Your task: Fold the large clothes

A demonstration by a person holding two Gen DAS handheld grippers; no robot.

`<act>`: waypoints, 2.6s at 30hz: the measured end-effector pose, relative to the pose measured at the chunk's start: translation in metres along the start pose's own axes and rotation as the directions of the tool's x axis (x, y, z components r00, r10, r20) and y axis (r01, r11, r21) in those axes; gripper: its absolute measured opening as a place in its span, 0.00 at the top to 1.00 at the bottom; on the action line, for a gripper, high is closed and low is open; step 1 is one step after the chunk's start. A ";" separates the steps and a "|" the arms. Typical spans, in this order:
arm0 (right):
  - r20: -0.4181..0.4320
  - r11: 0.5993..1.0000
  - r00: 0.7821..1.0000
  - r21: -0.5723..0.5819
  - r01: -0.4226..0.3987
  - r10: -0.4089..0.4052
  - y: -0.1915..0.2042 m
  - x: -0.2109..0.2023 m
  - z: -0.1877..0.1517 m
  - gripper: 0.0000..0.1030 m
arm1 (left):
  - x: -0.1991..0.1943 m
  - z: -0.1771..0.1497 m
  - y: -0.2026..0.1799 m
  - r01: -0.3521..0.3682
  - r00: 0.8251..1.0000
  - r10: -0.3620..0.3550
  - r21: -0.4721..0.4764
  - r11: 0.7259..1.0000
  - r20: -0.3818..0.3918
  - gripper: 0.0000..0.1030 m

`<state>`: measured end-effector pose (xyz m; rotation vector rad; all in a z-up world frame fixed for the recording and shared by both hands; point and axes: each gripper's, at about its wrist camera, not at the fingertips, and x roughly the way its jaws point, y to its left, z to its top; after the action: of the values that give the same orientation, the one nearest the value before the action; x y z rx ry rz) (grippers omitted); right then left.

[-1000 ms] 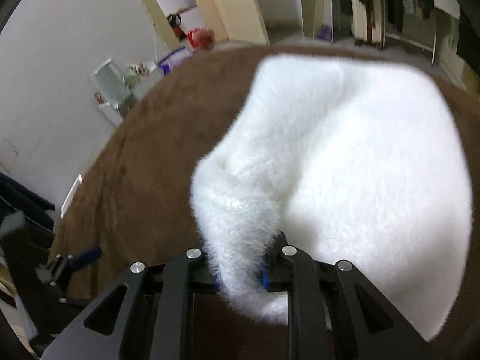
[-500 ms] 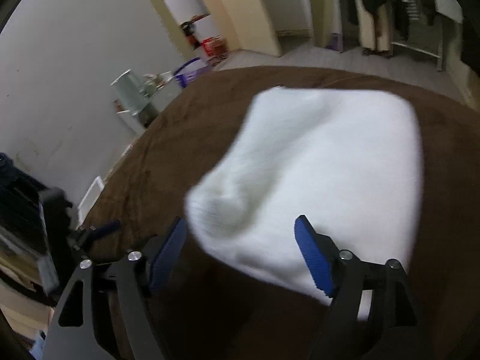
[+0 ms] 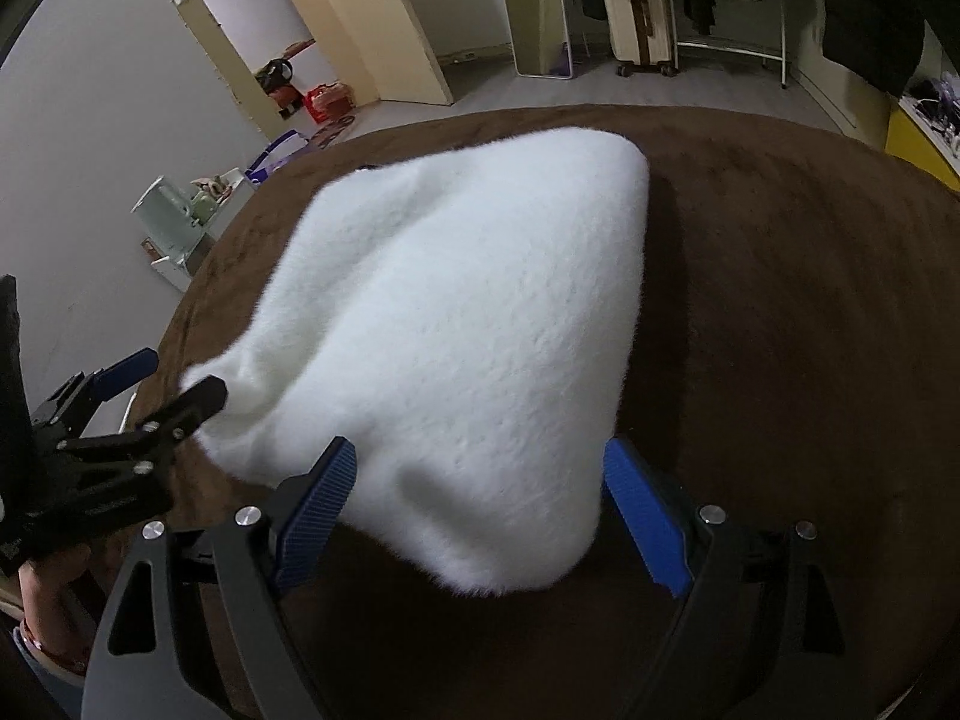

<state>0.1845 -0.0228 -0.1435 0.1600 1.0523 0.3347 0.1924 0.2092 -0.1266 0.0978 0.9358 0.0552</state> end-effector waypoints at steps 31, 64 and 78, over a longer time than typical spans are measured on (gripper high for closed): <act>-0.083 0.997 0.996 -0.070 0.025 -0.031 -0.012 0.048 -0.019 0.19 | 0.058 -0.068 0.045 0.066 0.991 -0.093 -0.251 0.966 -0.098 0.05; 0.006 0.721 0.816 0.465 -0.514 0.578 -0.138 0.099 0.029 0.09 | 0.149 0.022 0.072 0.617 0.720 -0.690 -0.391 0.683 -0.070 0.06; -0.039 0.761 0.808 0.367 -0.536 0.588 -0.112 0.128 0.060 0.09 | 0.188 0.030 0.048 0.762 0.541 -0.836 -0.368 0.534 -0.093 0.07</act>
<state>0.3167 -0.0820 -0.2517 0.7915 1.1964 0.7218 0.3274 0.2715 -0.2543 -0.6560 1.1528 -0.6980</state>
